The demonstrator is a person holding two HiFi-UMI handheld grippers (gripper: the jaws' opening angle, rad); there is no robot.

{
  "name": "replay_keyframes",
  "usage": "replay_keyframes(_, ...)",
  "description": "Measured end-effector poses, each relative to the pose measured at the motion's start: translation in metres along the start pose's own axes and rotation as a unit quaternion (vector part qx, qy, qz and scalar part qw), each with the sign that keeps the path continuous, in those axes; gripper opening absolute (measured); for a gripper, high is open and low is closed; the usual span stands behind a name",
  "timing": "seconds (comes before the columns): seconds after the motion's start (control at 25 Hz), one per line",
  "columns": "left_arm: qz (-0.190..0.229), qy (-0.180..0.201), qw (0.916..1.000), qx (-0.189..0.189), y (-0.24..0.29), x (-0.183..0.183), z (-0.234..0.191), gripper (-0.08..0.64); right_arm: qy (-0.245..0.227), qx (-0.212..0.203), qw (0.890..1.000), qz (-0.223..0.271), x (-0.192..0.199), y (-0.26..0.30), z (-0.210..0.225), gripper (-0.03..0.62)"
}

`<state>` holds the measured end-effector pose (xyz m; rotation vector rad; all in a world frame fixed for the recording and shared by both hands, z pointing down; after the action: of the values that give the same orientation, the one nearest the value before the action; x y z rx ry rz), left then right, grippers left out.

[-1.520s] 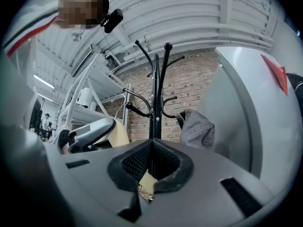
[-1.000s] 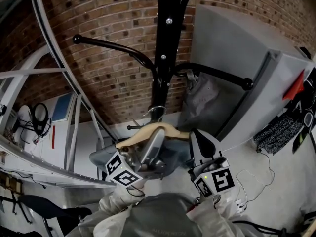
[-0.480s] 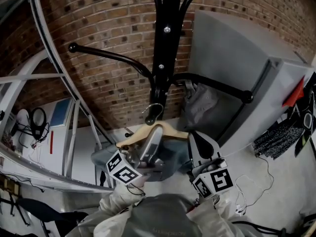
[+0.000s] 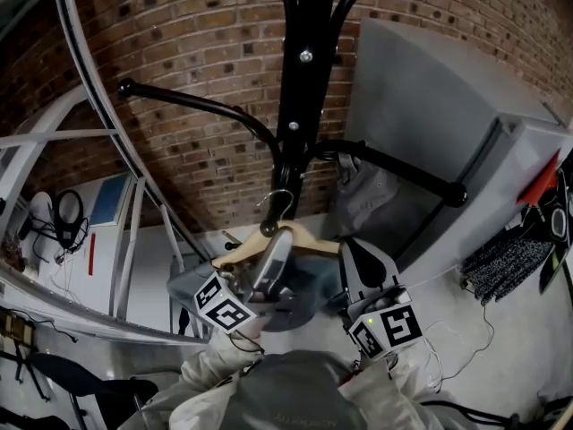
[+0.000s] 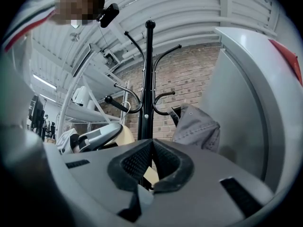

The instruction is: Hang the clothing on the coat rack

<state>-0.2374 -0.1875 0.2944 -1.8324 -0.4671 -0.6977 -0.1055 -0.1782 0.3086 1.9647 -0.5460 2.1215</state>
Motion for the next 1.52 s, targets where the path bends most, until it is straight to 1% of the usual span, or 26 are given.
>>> replay_keyframes(0.28, 0.001, -0.007, 0.9998, -0.017, -0.009, 0.006, -0.01, 0.104, 0.007, -0.013, 1.0, -0.005, 0.005, 0.005, -0.001, 0.023)
replay_keyframes(0.44, -0.002, -0.011, 0.9998, -0.019, -0.012, 0.009, -0.014, 0.104, 0.012, -0.013, 1.0, -0.012, 0.009, 0.006, 0.0, 0.023)
replay_keyframes(1.2, 0.008, -0.044, 0.9989, 0.013, -0.011, 0.014, -0.018, 0.109, 0.028, -0.014, 0.999, -0.031, 0.023, 0.008, 0.0, 0.023)
replay_keyframes(1.36, -0.002, -0.043, 0.999, 0.006, -0.011, 0.018, -0.023, 0.114, 0.029, -0.016, 0.999, -0.033, 0.023, 0.01, 0.002, 0.023)
replay_keyframes(1.52, -0.015, -0.052, 0.9985, -0.007, -0.016, 0.028, -0.026, 0.114, 0.031, -0.017, 0.999, -0.038, 0.023, 0.01, 0.004, 0.023)
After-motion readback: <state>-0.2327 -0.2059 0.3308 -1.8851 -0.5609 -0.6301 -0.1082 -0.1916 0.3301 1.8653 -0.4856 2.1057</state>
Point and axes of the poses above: the fingertips, and each gripper's own axes: y forward along the fingers, z to its right, x out of its underside, the point moved 3 cm from there along -y, backward along the fingers, and after that the axes turned 14 degrees about x, right-handed, at the moved point
